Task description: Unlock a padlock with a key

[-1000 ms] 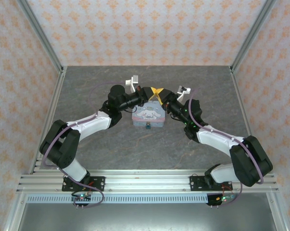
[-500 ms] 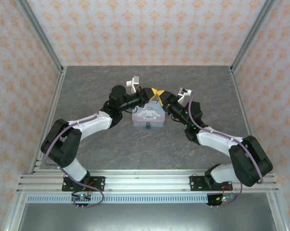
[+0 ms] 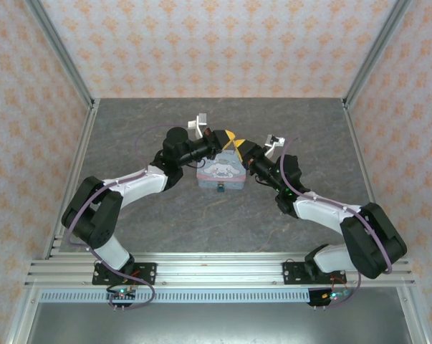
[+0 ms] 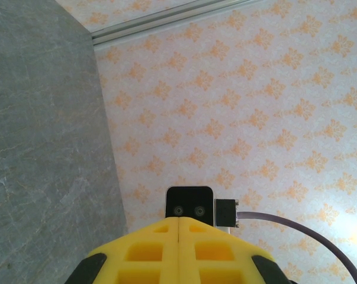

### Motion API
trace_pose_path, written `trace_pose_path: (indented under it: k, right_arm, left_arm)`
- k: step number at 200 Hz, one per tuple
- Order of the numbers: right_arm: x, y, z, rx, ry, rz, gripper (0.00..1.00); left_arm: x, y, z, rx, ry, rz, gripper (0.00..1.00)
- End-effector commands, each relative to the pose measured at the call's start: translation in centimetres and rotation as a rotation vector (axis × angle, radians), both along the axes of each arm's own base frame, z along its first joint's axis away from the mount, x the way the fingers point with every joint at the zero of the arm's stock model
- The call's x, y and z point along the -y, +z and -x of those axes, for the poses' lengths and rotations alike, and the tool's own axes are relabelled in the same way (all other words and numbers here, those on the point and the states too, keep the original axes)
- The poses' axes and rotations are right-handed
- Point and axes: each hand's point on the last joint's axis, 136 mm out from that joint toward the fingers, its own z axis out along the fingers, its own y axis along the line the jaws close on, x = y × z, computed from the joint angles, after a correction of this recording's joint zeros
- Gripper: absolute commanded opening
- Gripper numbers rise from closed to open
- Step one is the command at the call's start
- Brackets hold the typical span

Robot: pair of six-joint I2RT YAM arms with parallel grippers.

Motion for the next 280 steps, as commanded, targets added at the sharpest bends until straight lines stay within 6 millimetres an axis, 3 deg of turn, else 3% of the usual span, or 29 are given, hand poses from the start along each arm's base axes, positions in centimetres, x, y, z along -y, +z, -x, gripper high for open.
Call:
trace_pose_path:
  k: [1, 46, 88, 150, 187, 280]
  right_arm:
    - [-0.1, 1.3, 0.5, 0.040, 0.009, -0.020, 0.21]
    - [-0.3, 2.0, 0.1, 0.051, 0.011, -0.027, 0.20]
    - [-0.2, 2.2, -0.1, 0.051, 0.000, -0.031, 0.10]
    - [-0.4, 2.2, -0.4, 0.047, -0.003, -0.034, 0.13]
    - [-0.2, 1.8, -0.5, 0.036, -0.013, -0.033, 0.00]
    - [0.1, 1.0, -0.4, 0.028, -0.028, -0.023, 0.00]
  left_arm:
    - [0.1, 1.6, -0.1, 0.056, 0.008, 0.037, 0.00]
    - [0.2, 1.4, 0.1, 0.054, 0.006, 0.035, 0.00]
    - [0.1, 1.0, 0.3, 0.048, 0.010, 0.038, 0.00]
    - [0.0, 0.8, 0.5, 0.047, 0.016, 0.041, 0.00]
    - [-0.1, 0.8, 0.5, 0.044, 0.021, 0.044, 0.00]
    - [-0.6, 0.5, 0.6, 0.034, 0.043, 0.043, 0.00]
